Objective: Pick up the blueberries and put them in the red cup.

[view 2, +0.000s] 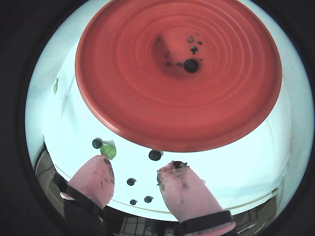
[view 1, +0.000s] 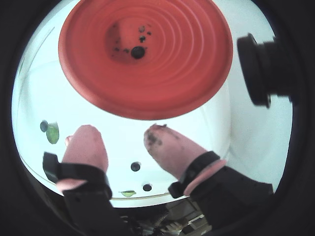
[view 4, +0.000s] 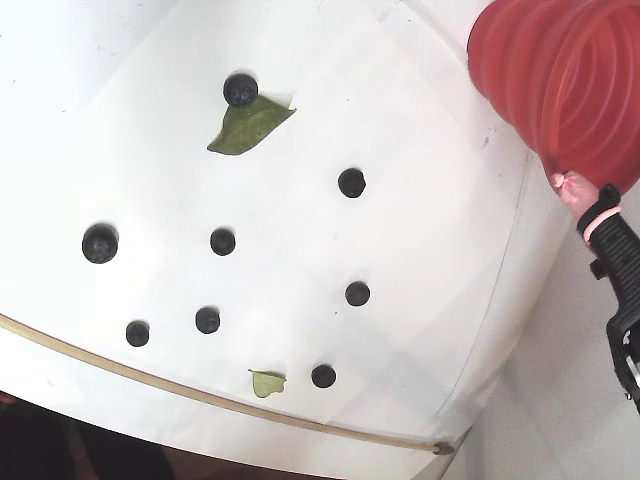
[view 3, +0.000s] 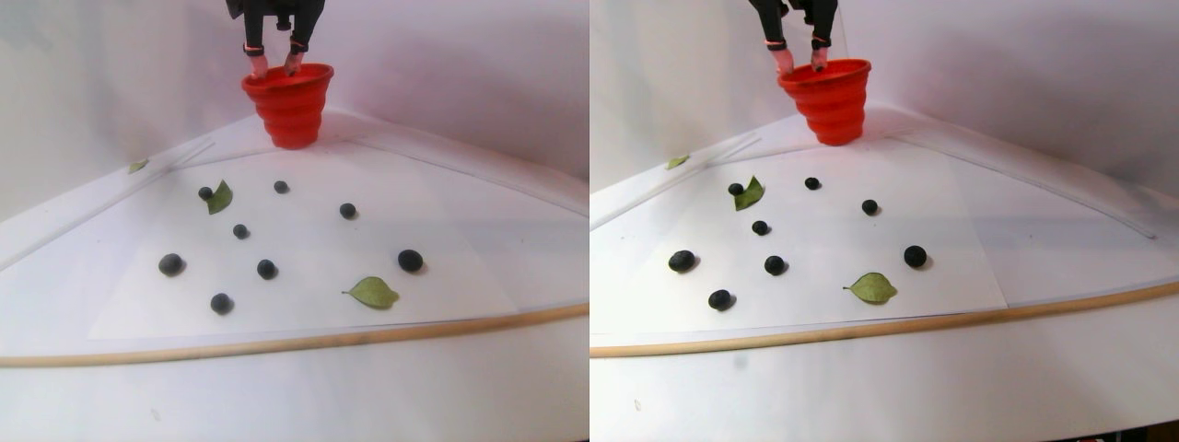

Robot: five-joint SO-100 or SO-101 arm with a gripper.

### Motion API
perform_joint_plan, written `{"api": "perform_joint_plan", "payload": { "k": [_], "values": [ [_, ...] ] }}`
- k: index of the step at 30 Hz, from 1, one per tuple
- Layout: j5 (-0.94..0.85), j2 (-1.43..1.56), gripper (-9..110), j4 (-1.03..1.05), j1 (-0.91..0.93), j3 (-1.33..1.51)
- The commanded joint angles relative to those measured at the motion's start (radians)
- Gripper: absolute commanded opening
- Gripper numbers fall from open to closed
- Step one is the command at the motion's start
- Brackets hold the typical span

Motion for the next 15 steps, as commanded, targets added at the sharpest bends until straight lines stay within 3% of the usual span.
{"api": "perform_joint_plan", "payload": {
  "k": [1,15],
  "values": [
    [-0.021,0.170,17,0.032,-0.021,0.018],
    [-0.023,0.253,17,0.137,-0.025,0.124]
  ]
}}
